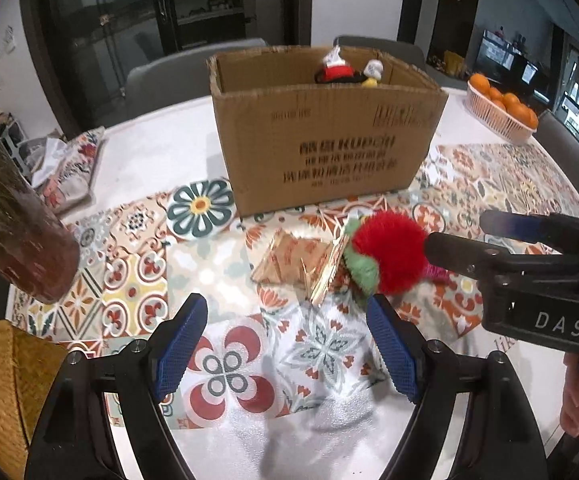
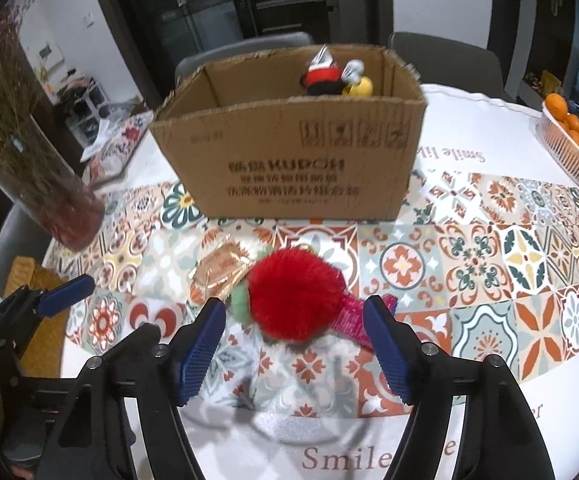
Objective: Organize soft objects
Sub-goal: 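Move both grippers back toward the biscuit packet and red pom-pom toy, then grasp the brown biscuit packet with the left gripper while the right gripper grasps the red pom-pom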
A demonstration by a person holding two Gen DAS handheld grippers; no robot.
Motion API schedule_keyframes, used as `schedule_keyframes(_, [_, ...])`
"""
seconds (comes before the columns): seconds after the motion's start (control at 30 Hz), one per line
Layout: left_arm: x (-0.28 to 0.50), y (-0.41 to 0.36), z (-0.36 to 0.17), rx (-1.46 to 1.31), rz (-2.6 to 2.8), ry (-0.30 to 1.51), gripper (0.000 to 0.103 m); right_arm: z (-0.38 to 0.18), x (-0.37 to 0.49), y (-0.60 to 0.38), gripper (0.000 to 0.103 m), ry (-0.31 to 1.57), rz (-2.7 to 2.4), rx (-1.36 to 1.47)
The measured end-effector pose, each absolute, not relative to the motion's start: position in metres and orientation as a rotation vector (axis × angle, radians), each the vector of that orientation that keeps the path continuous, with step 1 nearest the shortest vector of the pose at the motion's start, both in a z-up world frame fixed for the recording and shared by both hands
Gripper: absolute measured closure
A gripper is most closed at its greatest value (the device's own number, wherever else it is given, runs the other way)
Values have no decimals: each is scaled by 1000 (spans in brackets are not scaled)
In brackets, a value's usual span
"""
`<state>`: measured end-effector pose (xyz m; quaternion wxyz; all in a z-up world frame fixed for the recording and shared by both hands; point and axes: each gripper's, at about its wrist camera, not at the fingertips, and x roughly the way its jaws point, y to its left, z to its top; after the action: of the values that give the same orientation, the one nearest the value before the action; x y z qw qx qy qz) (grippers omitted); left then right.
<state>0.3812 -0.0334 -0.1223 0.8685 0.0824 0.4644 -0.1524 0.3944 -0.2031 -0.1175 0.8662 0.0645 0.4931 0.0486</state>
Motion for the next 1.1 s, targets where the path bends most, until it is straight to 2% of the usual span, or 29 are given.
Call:
schedule_keyframes(0.63, [420, -49, -188, 244, -441, 1116, 17, -167, 436, -187, 28, 1182, 139, 30])
schedule_keyframes(1.1, [451, -66, -207, 309, -427, 1095, 17, -180, 459, -185, 28, 1219, 180, 34])
